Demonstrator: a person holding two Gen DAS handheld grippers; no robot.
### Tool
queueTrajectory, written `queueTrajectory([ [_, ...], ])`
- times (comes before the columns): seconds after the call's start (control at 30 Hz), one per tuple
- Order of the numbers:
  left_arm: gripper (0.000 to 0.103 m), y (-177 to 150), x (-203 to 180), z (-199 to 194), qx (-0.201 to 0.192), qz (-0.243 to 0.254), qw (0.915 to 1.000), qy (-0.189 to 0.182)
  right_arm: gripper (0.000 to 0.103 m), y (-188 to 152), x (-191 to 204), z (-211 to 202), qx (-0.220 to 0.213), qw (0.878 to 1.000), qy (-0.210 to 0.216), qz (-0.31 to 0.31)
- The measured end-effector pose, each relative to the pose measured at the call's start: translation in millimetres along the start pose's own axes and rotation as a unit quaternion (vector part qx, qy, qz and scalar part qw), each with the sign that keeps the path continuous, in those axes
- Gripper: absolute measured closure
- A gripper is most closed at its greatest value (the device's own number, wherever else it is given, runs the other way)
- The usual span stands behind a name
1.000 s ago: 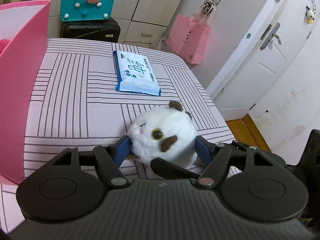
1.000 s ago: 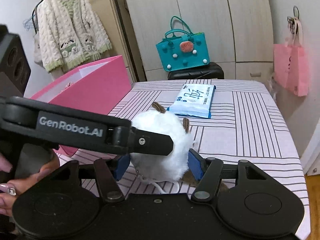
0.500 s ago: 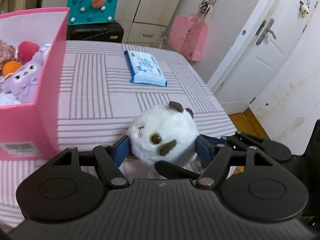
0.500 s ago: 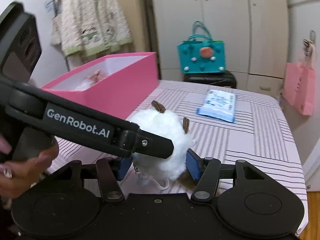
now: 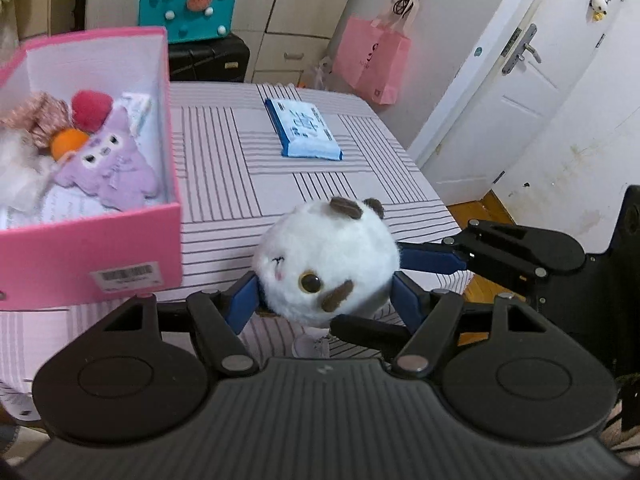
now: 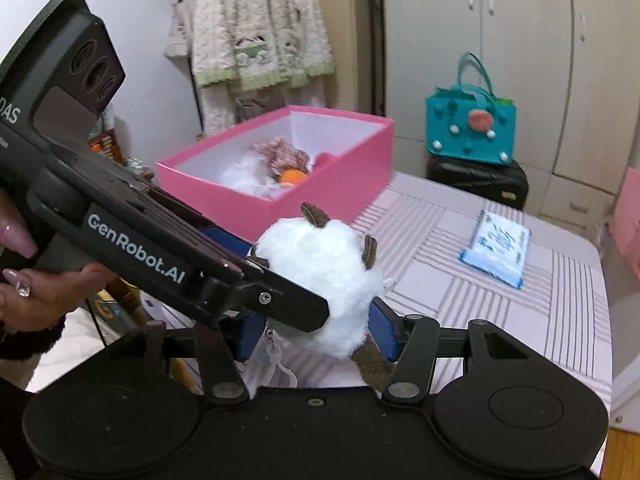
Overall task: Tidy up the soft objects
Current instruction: 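Lift the plush cat with the left tool and carry it over the box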
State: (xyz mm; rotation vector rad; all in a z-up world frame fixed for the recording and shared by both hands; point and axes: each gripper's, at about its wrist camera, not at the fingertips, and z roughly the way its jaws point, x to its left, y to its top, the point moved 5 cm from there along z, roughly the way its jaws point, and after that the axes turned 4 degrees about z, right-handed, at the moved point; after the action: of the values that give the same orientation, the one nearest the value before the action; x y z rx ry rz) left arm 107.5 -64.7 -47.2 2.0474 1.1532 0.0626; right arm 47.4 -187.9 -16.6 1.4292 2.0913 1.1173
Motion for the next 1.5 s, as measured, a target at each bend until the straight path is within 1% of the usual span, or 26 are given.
queueTrajectory([
  [0.23, 0.033, 3, 2, -44, -0.029, 0.020, 0.9990, 0.026, 0.042, 22, 27, -8, -0.011, 0.999, 0.019, -0.032],
  [0.4, 0.033, 4, 8, -70, -0.041, 0.028, 0.9981, 0.037, 0.042, 31, 40, -7, -0.010, 0.999, 0.044, -0.028],
  [0.57, 0.033, 5, 14, -89, -0.056, 0.034, 0.9962, 0.057, 0.042, 44, 58, -7, -0.026, 0.997, 0.059, -0.042],
  [0.6, 0.033, 6, 16, -93, -0.061, 0.035, 0.9957, 0.061, 0.042, 48, 61, -6, -0.031, 0.997, 0.059, -0.046],
  [0.67, 0.033, 8, 21, -99, -0.072, 0.032, 0.9944, 0.071, 0.046, 56, 64, -3, -0.040, 0.996, 0.057, -0.049],
  [0.77, 0.033, 15, 29, -105, -0.088, 0.029, 0.9921, 0.084, 0.047, 71, 67, 3, -0.047, 0.995, 0.063, -0.058],
  [0.87, 0.033, 25, 41, -115, -0.106, 0.025, 0.9901, 0.089, 0.047, 86, 73, 6, -0.060, 0.993, 0.063, -0.074],
  [1.0, 0.033, 43, 58, -131, -0.134, 0.021, 0.9861, 0.095, 0.046, 112, 75, 14, -0.081, 0.991, 0.077, -0.078],
  [1.03, 0.033, 48, 64, -134, -0.142, 0.019, 0.9850, 0.097, 0.045, 120, 74, 18, -0.084, 0.990, 0.084, -0.075],
  [1.13, 0.033, 61, 81, -137, -0.163, 0.009, 0.9805, 0.109, 0.044, 135, 70, 38, -0.087, 0.989, 0.101, -0.061],
  [1.23, 0.033, 72, 103, -131, -0.170, -0.008, 0.9777, 0.123, 0.044, 144, 67, 65, -0.080, 0.989, 0.116, -0.045],
  [1.37, 0.033, 79, 135, -114, -0.164, -0.042, 0.9757, 0.139, 0.044, 150, 61, 106, -0.057, 0.989, 0.133, -0.026],
  [1.5, 0.033, 80, 165, -90, -0.139, -0.068, 0.9767, 0.148, 0.044, 147, 57, 141, -0.021, 0.989, 0.144, -0.006],
])
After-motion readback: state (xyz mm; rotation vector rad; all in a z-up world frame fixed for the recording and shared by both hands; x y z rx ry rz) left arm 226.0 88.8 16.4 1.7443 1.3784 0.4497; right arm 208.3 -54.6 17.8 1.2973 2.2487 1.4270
